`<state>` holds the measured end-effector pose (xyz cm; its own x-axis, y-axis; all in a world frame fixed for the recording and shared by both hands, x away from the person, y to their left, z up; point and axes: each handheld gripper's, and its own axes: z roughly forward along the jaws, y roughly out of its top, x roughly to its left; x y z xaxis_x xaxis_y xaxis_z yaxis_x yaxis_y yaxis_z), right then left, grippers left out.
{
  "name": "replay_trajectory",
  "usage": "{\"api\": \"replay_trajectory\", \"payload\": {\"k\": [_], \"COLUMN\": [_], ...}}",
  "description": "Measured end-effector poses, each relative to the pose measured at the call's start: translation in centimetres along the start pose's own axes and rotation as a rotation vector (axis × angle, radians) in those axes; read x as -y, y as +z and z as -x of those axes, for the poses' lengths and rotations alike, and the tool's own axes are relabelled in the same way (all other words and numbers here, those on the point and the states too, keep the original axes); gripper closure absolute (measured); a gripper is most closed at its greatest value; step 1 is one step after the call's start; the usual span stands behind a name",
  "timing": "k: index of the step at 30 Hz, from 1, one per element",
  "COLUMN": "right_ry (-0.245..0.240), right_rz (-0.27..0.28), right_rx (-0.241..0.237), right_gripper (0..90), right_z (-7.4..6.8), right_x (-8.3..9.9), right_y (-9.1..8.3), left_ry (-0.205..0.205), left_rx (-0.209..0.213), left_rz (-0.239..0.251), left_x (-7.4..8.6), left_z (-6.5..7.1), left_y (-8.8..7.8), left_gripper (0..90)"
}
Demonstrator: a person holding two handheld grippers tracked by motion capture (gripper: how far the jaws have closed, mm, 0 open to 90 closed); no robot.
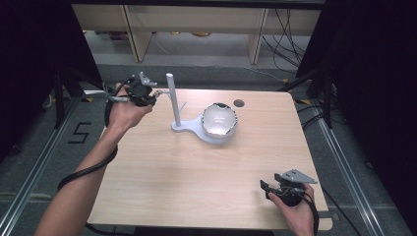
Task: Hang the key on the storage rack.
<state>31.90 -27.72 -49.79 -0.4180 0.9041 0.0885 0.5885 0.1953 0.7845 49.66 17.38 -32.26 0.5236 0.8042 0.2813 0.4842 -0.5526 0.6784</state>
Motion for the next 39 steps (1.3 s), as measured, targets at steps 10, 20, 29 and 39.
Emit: {"api": "replay_trajectory", "payload": {"k": [10,20,29,39], "right_ry": [-0.001,-0.001,-0.001,-0.003], "right_rz": [-0.001,0.002,-0.001,0.005], "right_rx": [0.001,-0.002,0.004,0.005], "right_gripper": [37.6,37.7,37.7,37.7], "right_z": [0.0,0.0,0.1,0.1], "right_x": [0.0,0.0,0.0,0.1], "right_y": [0.0,0.0,0.0,0.0], "left_ry": [-0.007,0.008,0.004,-0.016], "left_rx": [-0.005,-0.002,0.003,0.010], "left_rz": [-0.017,-0.020,-0.020,-0.014], "left_x": [0.3,0.3,0.3,0.5], "left_z": [-0.3,-0.1,0.0,-0.1], "left_y": [0.6,1.0,1.5,2.1], "left_gripper": [80.9,80.8,80.6,81.2]}}
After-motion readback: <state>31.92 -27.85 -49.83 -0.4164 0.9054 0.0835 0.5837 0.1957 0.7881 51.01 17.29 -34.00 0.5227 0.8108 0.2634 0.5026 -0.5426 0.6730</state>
